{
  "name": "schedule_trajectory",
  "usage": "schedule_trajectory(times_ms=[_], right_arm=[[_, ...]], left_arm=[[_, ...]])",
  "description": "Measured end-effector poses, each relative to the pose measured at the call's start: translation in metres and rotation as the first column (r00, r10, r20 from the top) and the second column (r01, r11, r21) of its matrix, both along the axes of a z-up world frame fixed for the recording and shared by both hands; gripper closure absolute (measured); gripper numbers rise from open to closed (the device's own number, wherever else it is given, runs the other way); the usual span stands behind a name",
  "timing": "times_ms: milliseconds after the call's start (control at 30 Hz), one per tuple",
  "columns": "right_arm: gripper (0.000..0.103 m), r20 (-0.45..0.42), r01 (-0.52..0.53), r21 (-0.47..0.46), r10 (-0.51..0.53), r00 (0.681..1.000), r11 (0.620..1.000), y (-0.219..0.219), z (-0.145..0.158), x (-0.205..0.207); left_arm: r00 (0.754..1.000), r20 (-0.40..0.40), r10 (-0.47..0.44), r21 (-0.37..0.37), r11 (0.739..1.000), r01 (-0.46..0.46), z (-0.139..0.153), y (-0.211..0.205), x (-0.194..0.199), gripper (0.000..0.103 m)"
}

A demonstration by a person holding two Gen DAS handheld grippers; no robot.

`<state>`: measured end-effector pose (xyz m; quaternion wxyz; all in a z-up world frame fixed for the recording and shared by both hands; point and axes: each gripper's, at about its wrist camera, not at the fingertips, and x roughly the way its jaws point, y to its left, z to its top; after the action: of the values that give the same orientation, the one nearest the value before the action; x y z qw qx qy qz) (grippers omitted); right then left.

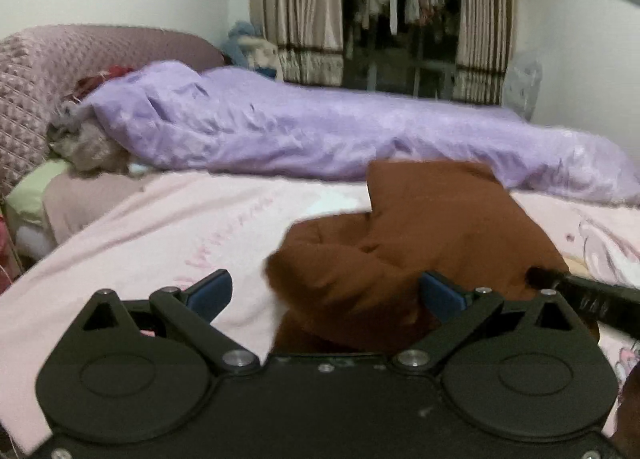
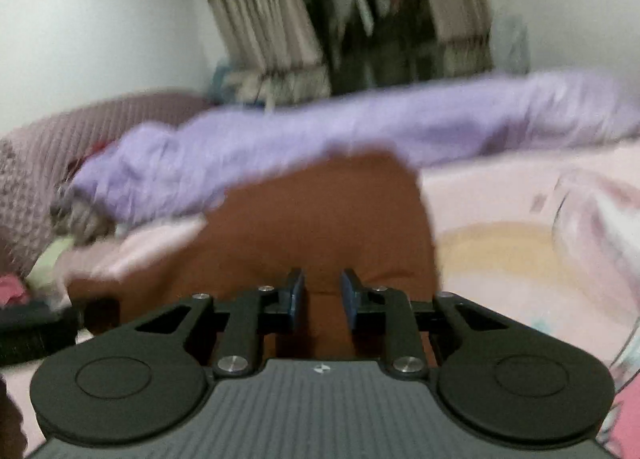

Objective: Fold large clothes

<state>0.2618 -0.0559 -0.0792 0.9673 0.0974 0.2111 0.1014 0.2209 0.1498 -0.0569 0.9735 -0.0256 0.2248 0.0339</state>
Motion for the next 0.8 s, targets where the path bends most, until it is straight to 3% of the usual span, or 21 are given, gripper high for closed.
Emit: schedule_trajectory(times_ms=[133, 300, 500, 600, 667, 800], right_arm=[[0.076, -0.01, -0.02, -0.074, 0.019, 1.0, 0.997, 0.012, -0.017, -0.001], [0.077, -0.028, -0.035, -0.075, 0.032, 0.999, 0.997, 0.013, -0.019, -0.009], [0.077, -0.03, -0.019, -0.085, 0.016, 0.999, 0.996, 0.009, -0.01, -0.02], [0.076, -0.024, -0.003, -0.114, 0.0, 1.0, 0.993, 0.012, -0.004, -0.024], [0.074, -0.021, -0.003, -0.12, 0.001, 1.0, 0.993, 0.01, 0.004, -0.026], [0.074, -0.047, -0.012, -0.084, 0.008, 0.999, 0.996, 0.002, 0.007, -0.023]], left_arm=[[0.985, -0.173, 0.031, 0.068, 0.997, -0.02, -0.046, -0.007, 0.028, 0.0], [0.985, -0.17, 0.013, 0.036, 0.999, -0.007, -0.052, 0.0, 0.021, 0.0], [0.992, -0.125, 0.033, 0.066, 0.998, -0.025, -0.045, -0.004, 0.013, 0.0], [0.998, -0.022, 0.064, 0.028, 0.998, -0.063, -0.022, 0.0, -0.002, 0.0], [0.999, 0.022, 0.04, 0.011, 0.999, -0.04, -0.004, 0.0, -0.002, 0.0], [0.997, 0.069, 0.041, 0.104, 0.993, -0.048, 0.01, -0.012, 0.017, 0.0]])
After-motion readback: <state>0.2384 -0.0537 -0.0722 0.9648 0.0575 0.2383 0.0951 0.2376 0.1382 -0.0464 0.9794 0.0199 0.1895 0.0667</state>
